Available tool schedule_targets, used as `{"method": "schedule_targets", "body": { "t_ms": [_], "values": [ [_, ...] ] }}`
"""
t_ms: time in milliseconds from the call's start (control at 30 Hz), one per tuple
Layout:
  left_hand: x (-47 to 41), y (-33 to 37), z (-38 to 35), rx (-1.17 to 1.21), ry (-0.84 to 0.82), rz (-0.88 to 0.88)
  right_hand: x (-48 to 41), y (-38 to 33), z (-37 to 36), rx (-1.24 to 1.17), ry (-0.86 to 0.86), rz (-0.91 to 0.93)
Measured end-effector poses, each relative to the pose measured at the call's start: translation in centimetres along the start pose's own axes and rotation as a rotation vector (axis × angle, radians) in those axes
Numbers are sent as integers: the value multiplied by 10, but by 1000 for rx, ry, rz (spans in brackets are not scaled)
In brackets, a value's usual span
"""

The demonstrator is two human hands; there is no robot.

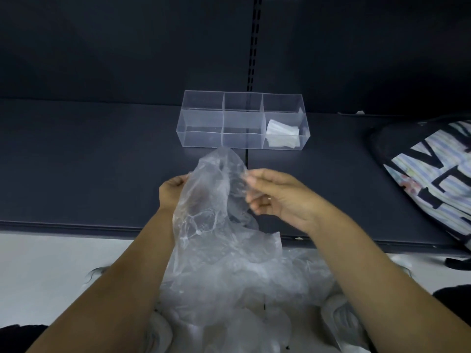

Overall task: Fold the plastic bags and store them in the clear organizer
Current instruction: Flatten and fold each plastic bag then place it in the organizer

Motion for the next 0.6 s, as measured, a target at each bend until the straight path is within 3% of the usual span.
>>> {"method": "schedule_targets", "body": {
  "t_ms": [167, 333, 600],
  "values": [
    [-15, -15, 22, 42, 147, 90, 5, -1, 93, 226, 250, -115],
    [-29, -8, 10, 48, 82, 63, -13, -4, 151, 394, 383, -112],
    [-46, -5, -12, -6, 95, 64, -35, -4, 199, 251, 705, 124]
  ]
}}
Point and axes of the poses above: each hand's wrist, its own x-axis away from the middle knuckle, its own z-axis out of the back of the hand, y = z × x, the point moved 7 cm from there along -x, towards the middle knuckle, and after that the axes turned 7 degrees about -z, right-handed, at the moved point
